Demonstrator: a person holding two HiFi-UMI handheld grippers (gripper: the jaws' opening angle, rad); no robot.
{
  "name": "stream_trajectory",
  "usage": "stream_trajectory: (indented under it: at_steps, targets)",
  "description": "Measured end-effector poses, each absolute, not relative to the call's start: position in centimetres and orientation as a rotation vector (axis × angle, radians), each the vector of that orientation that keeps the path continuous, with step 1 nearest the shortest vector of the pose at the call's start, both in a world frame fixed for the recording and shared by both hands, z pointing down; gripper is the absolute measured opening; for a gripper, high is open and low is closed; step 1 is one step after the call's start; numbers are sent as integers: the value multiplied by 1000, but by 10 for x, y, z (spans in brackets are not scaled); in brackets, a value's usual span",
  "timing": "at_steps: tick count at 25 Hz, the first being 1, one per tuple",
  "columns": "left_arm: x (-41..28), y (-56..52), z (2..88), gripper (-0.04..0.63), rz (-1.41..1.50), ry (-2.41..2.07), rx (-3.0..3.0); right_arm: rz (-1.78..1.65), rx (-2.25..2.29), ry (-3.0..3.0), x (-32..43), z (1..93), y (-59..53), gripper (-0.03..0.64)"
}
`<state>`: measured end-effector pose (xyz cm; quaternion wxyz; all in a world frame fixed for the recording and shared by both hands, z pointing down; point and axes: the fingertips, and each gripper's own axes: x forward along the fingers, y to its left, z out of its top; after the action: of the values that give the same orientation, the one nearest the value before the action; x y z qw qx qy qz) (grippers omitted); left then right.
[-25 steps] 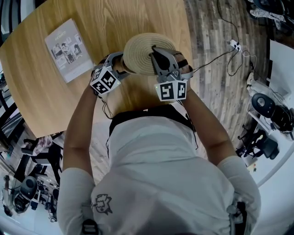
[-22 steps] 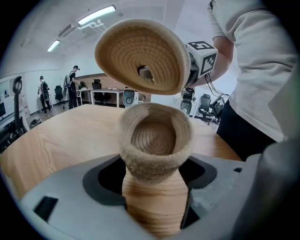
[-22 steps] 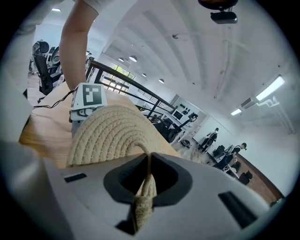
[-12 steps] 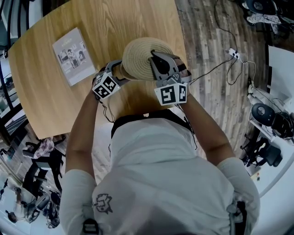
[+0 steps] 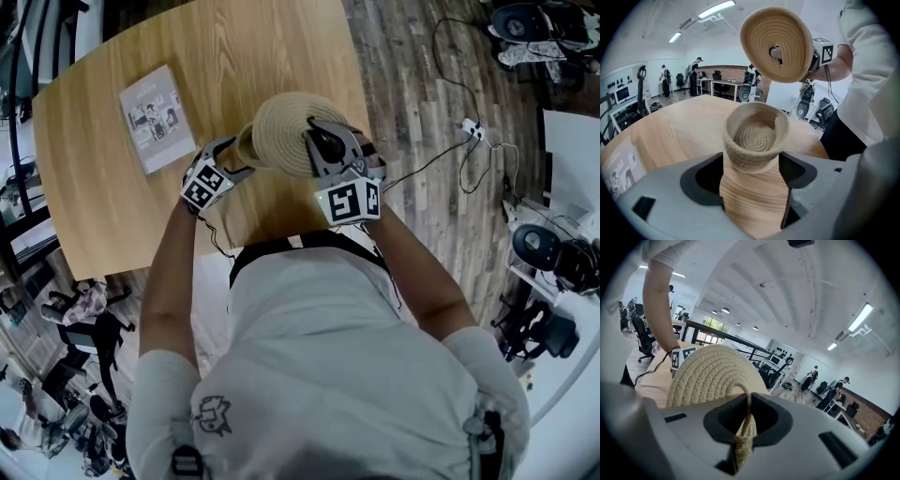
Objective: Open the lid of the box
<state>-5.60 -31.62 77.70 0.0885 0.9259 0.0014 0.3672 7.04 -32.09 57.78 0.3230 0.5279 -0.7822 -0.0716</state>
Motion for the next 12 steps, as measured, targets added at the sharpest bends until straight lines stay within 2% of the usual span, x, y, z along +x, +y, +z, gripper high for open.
stream_trajectory:
  at_steps: [6,12]
  targets:
    - [-65,-318,757,359,1091,-112,2759,-214,1392,-2086,67,562,-303,31]
    - [-66,-320,713,359,957,-280,2789,-235,1419,-2133,67,538,-291,31]
